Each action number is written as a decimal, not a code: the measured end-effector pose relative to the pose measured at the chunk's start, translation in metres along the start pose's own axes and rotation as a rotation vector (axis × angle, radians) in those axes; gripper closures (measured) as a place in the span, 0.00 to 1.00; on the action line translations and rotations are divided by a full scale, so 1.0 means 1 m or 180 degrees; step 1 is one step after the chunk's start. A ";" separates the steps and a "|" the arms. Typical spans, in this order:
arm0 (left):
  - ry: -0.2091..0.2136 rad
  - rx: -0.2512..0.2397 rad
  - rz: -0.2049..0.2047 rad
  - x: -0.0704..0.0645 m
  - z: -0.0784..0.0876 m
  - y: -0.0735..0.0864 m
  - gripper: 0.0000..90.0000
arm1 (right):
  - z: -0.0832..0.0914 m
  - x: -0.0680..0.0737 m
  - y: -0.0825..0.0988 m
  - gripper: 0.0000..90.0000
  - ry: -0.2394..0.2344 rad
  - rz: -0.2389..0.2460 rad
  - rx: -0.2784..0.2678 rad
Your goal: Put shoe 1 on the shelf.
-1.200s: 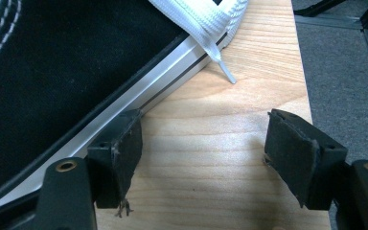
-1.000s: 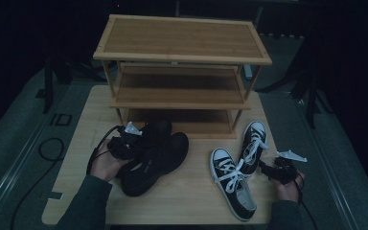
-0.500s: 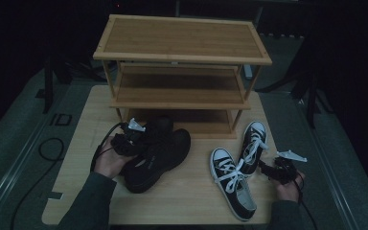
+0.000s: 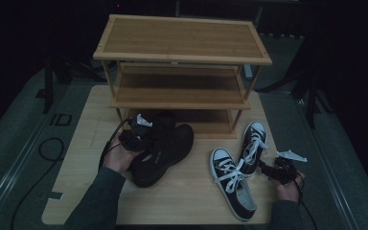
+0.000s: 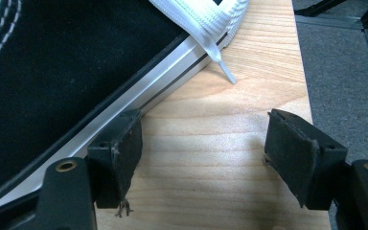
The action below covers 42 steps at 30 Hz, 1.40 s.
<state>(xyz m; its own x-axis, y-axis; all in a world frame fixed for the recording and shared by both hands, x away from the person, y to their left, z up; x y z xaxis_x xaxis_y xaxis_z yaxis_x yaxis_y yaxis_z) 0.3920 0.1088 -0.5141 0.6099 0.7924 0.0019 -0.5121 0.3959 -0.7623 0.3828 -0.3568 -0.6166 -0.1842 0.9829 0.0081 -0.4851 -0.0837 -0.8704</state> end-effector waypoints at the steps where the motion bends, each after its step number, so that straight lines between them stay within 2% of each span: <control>1: -0.0013 -0.0005 -0.0007 0.000 -0.001 -0.001 0.94 | 0.000 0.000 0.000 0.32 -0.0001 0.0000 0.0002; 14: -0.0154 -0.0052 0.0068 -0.001 -0.017 -0.008 0.94 | 0.000 0.000 0.000 0.32 -0.0006 0.0016 -0.0005; 27: -0.0274 -0.0021 0.0029 -0.001 -0.029 -0.015 0.94 | 0.000 0.000 0.000 0.32 -0.0006 0.0007 -0.0003; 42: -0.0384 -0.0019 0.0060 -0.001 -0.047 -0.024 0.94 | 0.000 0.000 0.000 0.32 -0.0006 0.0007 -0.0003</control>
<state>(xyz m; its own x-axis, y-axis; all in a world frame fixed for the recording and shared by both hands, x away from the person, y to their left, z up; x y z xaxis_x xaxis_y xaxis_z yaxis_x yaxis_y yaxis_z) 0.4324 0.0763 -0.5263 0.5228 0.8500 0.0650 -0.5191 0.3779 -0.7667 0.3824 -0.3567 -0.6167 -0.1871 0.9823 0.0071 -0.4839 -0.0859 -0.8709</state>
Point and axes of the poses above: each handheld gripper's, and its own axes: z roughly backward along the jaws, y roughly out of its underside, x roughly to its left, the point moved 7 cm from there along -z, roughly forward along the jaws, and after that the axes turned 12 degrees about -x, right-handed, at the moved point
